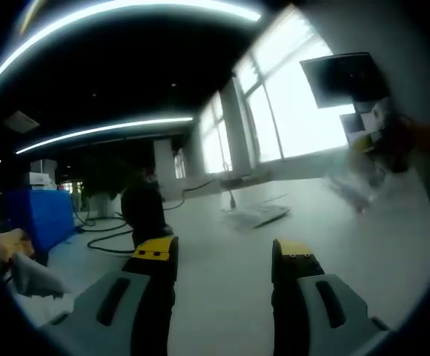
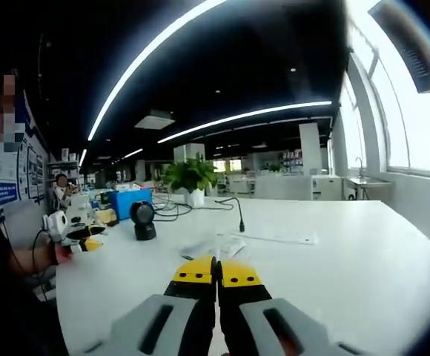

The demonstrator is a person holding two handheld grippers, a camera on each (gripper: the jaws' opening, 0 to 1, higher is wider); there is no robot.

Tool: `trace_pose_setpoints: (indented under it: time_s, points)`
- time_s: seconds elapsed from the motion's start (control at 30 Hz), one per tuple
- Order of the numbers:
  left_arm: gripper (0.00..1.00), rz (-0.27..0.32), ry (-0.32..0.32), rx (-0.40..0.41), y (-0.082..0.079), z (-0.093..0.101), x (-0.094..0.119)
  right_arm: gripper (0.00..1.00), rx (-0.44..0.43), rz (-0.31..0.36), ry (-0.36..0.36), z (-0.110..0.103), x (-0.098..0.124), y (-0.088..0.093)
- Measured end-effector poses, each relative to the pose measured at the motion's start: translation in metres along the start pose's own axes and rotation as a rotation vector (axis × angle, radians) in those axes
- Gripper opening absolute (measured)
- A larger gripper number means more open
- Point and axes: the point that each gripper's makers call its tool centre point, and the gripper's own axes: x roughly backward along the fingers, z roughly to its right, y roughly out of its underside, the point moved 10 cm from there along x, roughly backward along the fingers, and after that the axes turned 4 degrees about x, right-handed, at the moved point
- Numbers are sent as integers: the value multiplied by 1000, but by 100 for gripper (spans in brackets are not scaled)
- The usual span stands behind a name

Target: Clip sheet goods on table flip sheet goods clip sheet goods scan sheet goods put sheet goods back to table

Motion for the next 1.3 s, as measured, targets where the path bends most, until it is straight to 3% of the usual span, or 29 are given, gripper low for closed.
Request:
trace_pose_setpoints:
  time_s: [0.1,0.5,1.03,1.3]
  points:
    - [43,-1,0,-1,0,0,0,0,59,106,-43,-8,3,-11]
    - [43,-1,-1,-1,0,-1,-2,0,123,230,-49,-21,4,-34]
    - [43,-1,1,-1,1,-2,-3,0,133,293,13,-32,-11,-46]
    - [43,-1,1,1,2,-3,-3,0,80,292,48,-37,-26,-52]
